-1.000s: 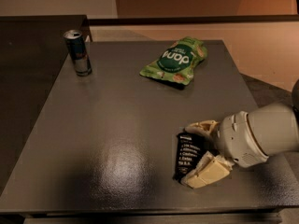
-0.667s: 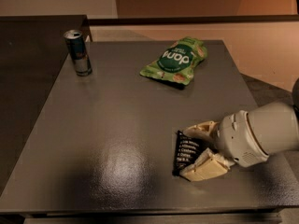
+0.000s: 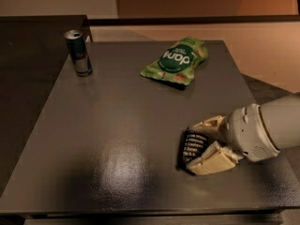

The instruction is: Pick rxbar chocolate

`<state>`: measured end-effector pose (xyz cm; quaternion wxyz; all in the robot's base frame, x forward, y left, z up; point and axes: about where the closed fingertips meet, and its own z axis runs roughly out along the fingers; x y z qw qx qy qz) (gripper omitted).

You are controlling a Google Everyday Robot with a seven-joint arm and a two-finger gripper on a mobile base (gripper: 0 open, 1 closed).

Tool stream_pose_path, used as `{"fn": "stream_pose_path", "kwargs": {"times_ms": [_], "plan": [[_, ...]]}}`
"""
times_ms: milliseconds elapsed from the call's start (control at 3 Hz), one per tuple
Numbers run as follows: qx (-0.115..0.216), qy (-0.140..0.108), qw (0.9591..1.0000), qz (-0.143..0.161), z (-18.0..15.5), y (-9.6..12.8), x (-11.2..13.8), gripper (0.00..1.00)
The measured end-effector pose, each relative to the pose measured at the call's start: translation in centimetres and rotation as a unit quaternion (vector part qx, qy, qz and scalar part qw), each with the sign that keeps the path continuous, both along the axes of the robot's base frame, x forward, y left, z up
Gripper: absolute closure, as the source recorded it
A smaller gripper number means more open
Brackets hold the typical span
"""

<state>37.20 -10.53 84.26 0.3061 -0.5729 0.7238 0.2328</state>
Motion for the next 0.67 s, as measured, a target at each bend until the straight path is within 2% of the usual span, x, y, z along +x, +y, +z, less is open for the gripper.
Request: {"fn": "stream_pose_path", "kwargs": {"times_ms": [667], "plan": [[0.006,-0.034,0.9990,-0.026,5.8,-1.5,2.3,1.00]]}}
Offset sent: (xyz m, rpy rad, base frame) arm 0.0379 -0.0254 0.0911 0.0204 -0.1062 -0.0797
